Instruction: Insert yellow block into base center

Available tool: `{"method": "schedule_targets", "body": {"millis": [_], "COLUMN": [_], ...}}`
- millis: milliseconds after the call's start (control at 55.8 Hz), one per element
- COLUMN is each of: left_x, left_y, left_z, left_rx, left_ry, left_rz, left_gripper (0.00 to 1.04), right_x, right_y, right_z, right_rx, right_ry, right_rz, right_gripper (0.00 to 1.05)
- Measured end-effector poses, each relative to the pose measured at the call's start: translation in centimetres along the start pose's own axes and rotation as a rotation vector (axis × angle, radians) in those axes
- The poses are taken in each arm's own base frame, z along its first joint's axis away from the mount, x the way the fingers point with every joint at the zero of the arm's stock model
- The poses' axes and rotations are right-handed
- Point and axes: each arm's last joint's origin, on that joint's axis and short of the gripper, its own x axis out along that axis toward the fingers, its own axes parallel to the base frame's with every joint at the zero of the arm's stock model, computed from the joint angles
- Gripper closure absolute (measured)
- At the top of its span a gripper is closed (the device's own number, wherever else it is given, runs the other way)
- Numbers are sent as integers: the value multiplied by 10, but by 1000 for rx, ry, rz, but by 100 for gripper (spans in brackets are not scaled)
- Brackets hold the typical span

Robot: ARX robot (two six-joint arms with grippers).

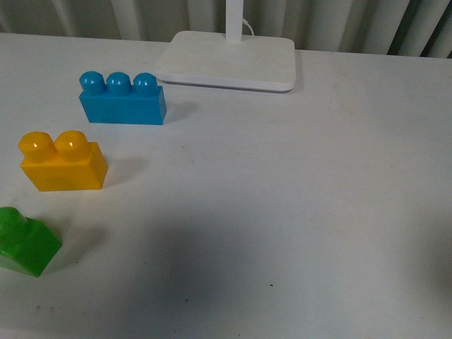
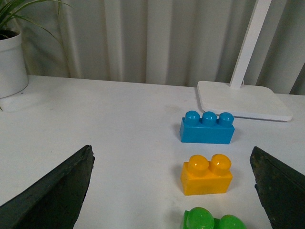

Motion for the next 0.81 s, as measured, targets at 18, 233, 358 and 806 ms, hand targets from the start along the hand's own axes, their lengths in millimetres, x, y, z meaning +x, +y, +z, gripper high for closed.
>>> {"method": "schedule_targets", "body": {"millis": [18, 233, 358, 806], "left_x": [0, 0, 0, 0], "left_y": [0, 0, 0, 0], "left_z": [0, 0, 0, 0], "left_rx": [0, 0, 0, 0], "left_ry": [0, 0, 0, 0], "left_rz": [0, 0, 0, 0], "left_gripper": [6, 6, 6, 6], "right_x": [0, 0, 0, 0], "right_y": [0, 0, 0, 0], "right_z": [0, 0, 0, 0], "right_rx": [0, 0, 0, 0], "right_ry": [0, 0, 0, 0], "right_rz": [0, 0, 0, 0], "right_gripper": [9, 9, 9, 9]}}
